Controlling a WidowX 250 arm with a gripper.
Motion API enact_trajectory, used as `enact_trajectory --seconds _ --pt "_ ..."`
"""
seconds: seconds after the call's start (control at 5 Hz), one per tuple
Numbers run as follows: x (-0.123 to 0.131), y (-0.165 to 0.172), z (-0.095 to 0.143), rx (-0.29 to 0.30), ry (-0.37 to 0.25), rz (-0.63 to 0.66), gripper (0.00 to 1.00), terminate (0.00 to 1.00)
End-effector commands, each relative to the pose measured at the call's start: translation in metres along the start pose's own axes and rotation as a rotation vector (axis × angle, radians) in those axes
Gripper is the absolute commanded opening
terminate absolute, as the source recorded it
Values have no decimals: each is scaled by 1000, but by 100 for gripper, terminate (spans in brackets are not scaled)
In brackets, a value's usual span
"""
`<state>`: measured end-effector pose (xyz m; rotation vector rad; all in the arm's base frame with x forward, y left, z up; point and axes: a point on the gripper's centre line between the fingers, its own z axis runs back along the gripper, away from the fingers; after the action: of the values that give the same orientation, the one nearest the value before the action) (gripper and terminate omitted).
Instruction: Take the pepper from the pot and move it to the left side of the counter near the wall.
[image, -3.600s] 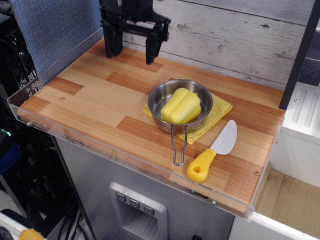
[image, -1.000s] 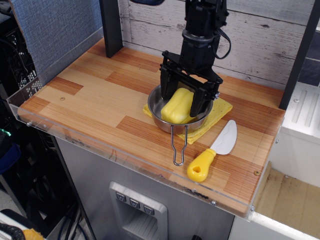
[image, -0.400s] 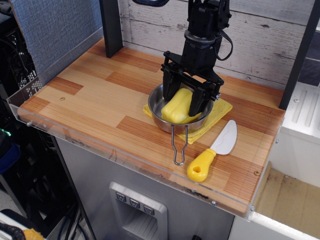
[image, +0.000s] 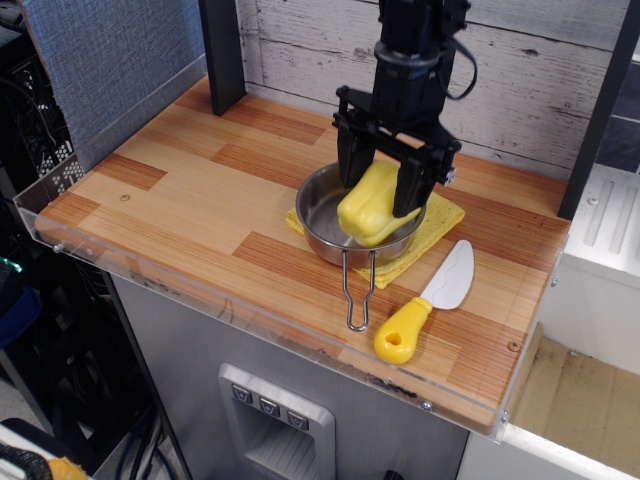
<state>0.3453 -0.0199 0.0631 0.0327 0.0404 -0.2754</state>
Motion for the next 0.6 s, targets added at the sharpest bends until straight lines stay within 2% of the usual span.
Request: enact_trajectory --seconds 0.0,0.4 --pt "-11 34 41 -11 -116 95 0 0" --pt "-31 107 46 43 -35 192 0 0"
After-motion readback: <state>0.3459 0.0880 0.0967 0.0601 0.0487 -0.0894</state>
